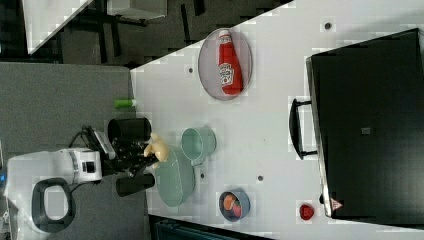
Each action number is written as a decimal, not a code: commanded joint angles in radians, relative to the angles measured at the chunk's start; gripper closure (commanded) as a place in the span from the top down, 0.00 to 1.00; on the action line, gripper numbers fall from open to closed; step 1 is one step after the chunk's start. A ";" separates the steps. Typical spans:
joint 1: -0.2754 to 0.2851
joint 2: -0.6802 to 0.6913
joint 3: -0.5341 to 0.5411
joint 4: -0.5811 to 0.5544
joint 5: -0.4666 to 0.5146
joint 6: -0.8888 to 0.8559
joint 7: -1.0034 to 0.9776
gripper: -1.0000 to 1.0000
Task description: Pick Banana and place it in mug.
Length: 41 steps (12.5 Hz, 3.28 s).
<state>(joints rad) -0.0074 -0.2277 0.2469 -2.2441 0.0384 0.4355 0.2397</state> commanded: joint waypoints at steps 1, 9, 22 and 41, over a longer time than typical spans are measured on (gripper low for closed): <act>0.033 0.021 0.078 -0.003 0.077 0.025 0.194 0.27; 0.036 0.295 0.241 -0.017 0.018 0.260 0.576 0.27; 0.035 0.424 0.225 -0.060 -0.088 0.487 0.655 1.00; -0.017 0.027 -0.280 0.322 -0.084 -0.248 -0.177 1.00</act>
